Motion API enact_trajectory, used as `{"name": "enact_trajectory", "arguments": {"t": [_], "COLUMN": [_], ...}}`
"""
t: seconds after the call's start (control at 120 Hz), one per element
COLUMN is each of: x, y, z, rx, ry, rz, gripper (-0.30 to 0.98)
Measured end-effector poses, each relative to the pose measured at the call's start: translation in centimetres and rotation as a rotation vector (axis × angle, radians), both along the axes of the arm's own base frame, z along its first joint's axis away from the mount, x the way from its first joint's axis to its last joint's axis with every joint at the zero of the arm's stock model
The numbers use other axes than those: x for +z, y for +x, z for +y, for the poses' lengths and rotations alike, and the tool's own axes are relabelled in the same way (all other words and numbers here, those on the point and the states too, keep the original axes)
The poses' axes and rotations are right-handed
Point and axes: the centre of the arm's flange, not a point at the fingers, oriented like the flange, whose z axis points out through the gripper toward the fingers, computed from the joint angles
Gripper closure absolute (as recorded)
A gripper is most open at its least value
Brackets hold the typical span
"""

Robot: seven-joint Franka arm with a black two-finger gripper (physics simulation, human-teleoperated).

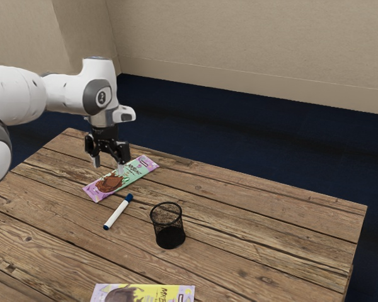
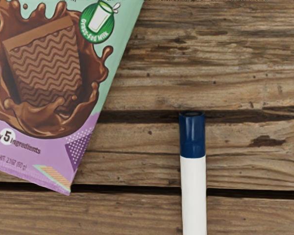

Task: Put the marker into the pen holder.

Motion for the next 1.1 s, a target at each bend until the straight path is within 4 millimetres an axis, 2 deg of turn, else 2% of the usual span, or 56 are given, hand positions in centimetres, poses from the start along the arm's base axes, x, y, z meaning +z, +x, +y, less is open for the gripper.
{"name": "enact_trajectory", "arguments": {"t": [0.067,0.125,0.225,0.325,0.475,0.7,1.1], "x": [-2.8,-4.5,-5.9,-6.9,-8.8,-10.2,-10.8], "y": [-0.6,-2.0,-4.4,-5.4,-5.1,-4.2,-3.7], "z": [-0.7,-1.2,-2.1,-3.3,-3.3,-3.0,-3.0], "rx": [0.005,0.013,0.031,0.032,0.023,-0.008,-0.029], "ry": [-0.032,-0.059,-0.099,-0.115,-0.093,-0.055,-0.041], "rz": [-0.012,-0.022,-0.044,-0.059,-0.081,-0.117,-0.153], "gripper": [0.02,0.02,0.02,0.02,0.02,0.05,0.49]}}
